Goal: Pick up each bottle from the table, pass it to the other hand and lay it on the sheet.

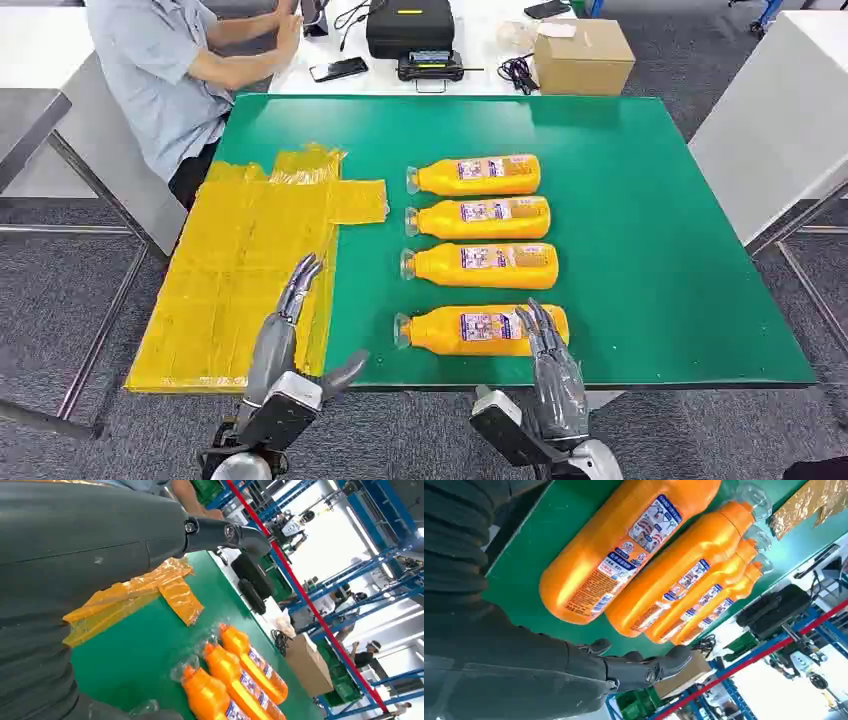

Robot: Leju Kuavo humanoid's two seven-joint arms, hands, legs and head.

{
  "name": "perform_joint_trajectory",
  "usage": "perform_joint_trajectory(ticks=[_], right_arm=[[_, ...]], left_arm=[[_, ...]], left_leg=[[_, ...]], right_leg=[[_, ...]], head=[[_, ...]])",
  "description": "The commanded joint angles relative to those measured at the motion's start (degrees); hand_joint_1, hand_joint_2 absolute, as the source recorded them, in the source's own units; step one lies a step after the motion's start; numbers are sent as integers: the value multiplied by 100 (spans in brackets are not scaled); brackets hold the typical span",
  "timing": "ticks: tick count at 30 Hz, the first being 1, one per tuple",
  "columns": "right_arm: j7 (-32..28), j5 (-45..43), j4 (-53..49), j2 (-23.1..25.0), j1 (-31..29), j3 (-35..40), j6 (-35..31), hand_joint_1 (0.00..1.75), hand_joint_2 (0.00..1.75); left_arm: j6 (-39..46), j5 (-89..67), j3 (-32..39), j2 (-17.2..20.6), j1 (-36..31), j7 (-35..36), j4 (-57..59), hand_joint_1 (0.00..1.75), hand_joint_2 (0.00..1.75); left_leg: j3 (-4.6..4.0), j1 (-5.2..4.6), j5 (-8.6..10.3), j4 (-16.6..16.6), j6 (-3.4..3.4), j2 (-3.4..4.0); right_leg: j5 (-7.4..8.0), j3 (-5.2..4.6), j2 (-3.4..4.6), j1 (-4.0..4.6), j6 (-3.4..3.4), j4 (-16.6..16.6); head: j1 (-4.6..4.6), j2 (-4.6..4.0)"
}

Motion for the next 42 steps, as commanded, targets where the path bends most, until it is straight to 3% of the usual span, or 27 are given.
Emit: perform_joint_trajectory(ticks=[1, 23, 25, 26, 31, 34, 42], right_arm=[[67, -41, 555, -107, -486, -13, 8, 0, 175], [225, -121, 627, -42, -419, 293, -103, 0, 175], [346, 72, 650, -63, -461, 323, -154, 0, 175], [665, 604, 729, -132, -529, 383, -276, 0, 175], [879, 1080, 885, -268, -735, 446, -434, 0, 175], [1424, 2057, 950, -610, -841, 552, -475, 0, 175], [1610, 2333, 1147, -966, -1048, 572, -422, 0, 175]], left_arm=[[-30, 52, 200, -35, -186, 50, 42, 0, 175], [-172, -68, 464, -35, 199, 113, -249, 0, 175], [-171, -69, 456, -35, 175, 126, -240, 0, 175], [-199, -60, 441, -35, 142, 148, -215, 0, 175], [-270, -4, 367, -35, -5, 171, -74, 0, 175], [-391, 21, 265, -35, -64, 200, 44, 0, 175], [-445, 34, 208, -35, -123, 139, 219, 0, 175]], left_leg=[[16, 5, -5, -3, -8, 11], [18, 5, -7, -4, -9, 5], [27, 10, -13, -2, -13, 10], [21, 6, -8, -4, -10, 7], [17, 6, -5, -4, -7, 7], [32, 11, -11, -3, -11, 7], [32, 8, -8, -7, -10, 4]], right_leg=[[-1, 15, 8, 6, -10, -6], [-5, 19, 3, 5, -11, -5], [-8, 27, 7, 11, -16, -5], [-6, 21, 4, 7, -13, -5], [-1, 17, 5, 6, -9, -7], [-7, 35, 2, 12, -15, -10], [-5, 36, 1, 9, -13, -13]], head=[[0, 0], [0, 0], [0, 0], [0, 0], [0, 0], [0, 0], [0, 0]])
